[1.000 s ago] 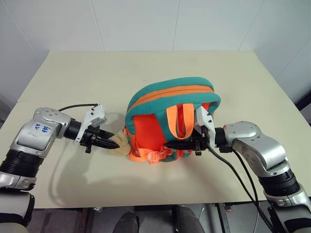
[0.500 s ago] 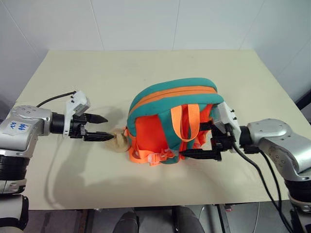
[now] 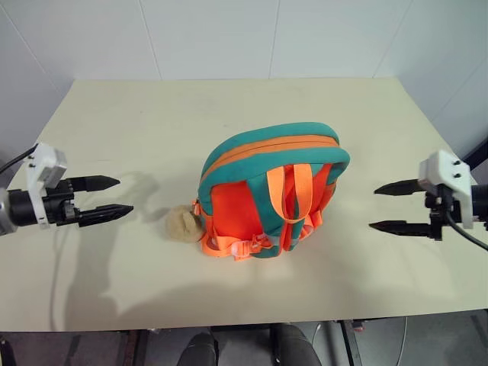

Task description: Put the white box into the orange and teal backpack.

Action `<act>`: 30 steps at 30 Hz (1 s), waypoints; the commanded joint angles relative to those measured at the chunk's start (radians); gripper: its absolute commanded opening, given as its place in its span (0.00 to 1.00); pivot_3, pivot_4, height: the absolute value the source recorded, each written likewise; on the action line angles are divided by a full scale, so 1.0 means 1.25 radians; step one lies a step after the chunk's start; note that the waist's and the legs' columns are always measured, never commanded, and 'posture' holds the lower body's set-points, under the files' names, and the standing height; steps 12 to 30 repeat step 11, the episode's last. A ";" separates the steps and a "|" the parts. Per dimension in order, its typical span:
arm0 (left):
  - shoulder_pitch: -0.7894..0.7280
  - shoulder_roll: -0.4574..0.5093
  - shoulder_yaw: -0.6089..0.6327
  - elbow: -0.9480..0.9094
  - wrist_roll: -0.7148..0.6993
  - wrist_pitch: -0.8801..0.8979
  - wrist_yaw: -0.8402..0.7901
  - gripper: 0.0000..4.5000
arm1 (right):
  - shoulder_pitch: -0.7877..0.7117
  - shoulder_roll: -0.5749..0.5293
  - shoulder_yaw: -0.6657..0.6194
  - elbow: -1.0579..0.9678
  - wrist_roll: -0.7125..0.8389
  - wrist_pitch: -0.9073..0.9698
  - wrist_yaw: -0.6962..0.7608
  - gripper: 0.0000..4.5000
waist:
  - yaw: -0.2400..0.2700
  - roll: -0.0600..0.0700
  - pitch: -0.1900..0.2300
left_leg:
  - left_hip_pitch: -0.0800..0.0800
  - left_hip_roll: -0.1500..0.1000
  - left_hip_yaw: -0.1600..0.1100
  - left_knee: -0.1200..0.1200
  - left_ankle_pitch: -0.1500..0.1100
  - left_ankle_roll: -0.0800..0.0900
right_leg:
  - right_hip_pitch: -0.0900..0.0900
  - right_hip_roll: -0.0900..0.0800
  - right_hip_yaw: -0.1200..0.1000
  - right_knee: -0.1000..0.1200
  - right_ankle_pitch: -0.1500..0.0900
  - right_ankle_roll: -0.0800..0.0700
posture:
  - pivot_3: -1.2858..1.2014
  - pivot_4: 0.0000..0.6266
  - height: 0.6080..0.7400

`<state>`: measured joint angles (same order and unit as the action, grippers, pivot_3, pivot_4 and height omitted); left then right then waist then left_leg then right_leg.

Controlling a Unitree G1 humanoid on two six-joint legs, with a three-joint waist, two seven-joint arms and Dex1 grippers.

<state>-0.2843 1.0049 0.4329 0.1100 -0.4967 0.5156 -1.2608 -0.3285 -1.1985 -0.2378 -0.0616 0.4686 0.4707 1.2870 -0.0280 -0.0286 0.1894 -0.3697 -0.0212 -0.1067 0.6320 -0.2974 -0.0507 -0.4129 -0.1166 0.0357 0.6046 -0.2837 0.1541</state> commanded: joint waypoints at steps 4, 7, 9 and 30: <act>0.064 -0.083 0.132 -0.034 -0.133 -0.102 -0.089 0.99 | 0.029 0.053 -0.105 -0.005 0.045 0.000 -0.036 1.00 | 0.002 0.000 0.000 | 0.000 0.001 0.000 0.001 0.000 -0.001 | 0.000 0.001 0.000 0.000 0.000 -0.001 | 0.52 0.24 1.00; 0.112 -0.083 0.139 -0.028 -0.147 -0.128 -0.144 0.99 | 0.022 0.068 -0.103 0.000 0.050 -0.001 -0.048 1.00 | 0.001 0.000 0.000 | 0.000 0.001 0.001 0.001 0.000 -0.001 | 0.000 0.000 0.000 0.000 0.000 -0.001 | 0.52 0.24 1.00; 0.125 -0.078 0.135 -0.010 -0.132 -0.163 -0.160 0.99 | 0.003 0.081 -0.085 0.006 0.045 -0.008 -0.060 1.00 | 0.001 0.000 0.000 | 0.000 0.001 0.001 0.001 -0.001 -0.001 | 0.000 0.000 0.001 0.000 0.001 -0.001 | 0.52 0.24 1.00; 0.121 -0.077 0.139 -0.003 -0.137 -0.175 -0.163 0.99 | -0.005 0.089 -0.074 0.002 0.044 -0.010 -0.066 1.00 | 0.001 0.000 0.000 | 0.001 0.001 0.001 0.001 -0.001 -0.001 | 0.000 0.001 0.001 0.000 0.001 -0.001 | 0.52 0.24 1.00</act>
